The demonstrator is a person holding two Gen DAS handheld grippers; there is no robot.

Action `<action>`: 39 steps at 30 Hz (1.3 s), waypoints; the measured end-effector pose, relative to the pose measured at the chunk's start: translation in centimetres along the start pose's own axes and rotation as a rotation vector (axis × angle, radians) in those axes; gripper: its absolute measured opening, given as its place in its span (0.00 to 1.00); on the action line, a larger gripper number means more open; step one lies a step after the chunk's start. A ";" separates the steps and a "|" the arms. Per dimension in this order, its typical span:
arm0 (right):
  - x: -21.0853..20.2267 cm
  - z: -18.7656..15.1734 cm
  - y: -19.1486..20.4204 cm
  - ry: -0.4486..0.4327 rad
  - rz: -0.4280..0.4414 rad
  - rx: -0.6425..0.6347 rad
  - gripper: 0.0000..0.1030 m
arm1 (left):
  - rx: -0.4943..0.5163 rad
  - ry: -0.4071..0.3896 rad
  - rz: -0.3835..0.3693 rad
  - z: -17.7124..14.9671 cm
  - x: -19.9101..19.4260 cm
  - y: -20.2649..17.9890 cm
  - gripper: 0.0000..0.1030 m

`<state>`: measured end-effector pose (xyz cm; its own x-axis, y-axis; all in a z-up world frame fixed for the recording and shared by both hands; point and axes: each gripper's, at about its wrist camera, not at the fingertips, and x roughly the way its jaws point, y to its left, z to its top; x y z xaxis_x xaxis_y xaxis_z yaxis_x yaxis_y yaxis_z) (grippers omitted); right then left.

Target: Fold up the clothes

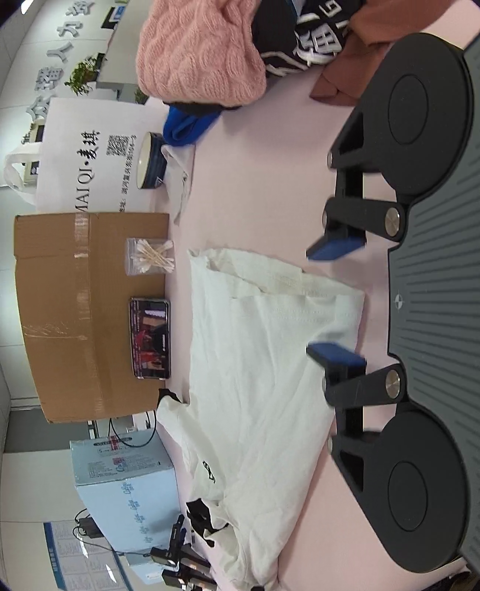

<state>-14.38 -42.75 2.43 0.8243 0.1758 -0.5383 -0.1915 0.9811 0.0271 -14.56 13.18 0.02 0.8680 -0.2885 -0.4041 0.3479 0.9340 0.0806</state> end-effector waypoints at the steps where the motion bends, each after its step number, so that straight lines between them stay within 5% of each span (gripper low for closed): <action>1: -0.2 0.1 0.0 -0.011 -0.005 -0.003 0.62 | -0.007 -0.026 0.010 0.5 -0.3 0.2 0.65; 6: 0.7 2.0 1.4 -0.095 -0.045 -0.032 0.69 | -0.017 -0.135 0.058 3.4 1.1 -0.3 0.65; 13: 5.0 4.3 2.7 -0.063 -0.029 -0.092 0.70 | 0.160 -0.117 -0.074 6.8 7.1 -5.0 0.70; 17: 6.3 5.5 1.9 -0.064 -0.051 -0.080 0.70 | 0.202 -0.106 -0.089 9.1 9.8 -5.6 0.71; 24: 7.4 9.6 -0.9 -0.139 -0.026 -0.052 0.74 | 0.097 -0.187 -0.063 14.7 12.7 -2.0 0.78; 31: 12.9 11.0 -4.4 -0.050 -0.042 -0.036 0.74 | -0.005 -0.032 -0.027 16.0 21.5 1.4 0.79; 39: 16.7 11.2 -6.3 -0.016 0.064 -0.005 0.74 | -0.169 0.139 -0.102 13.7 31.6 4.6 0.79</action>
<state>6.58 -45.08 2.67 0.8186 0.2399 -0.5218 -0.2474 0.9673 0.0567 19.32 5.44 0.10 0.7703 -0.3627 -0.5245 0.3570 0.9268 -0.1166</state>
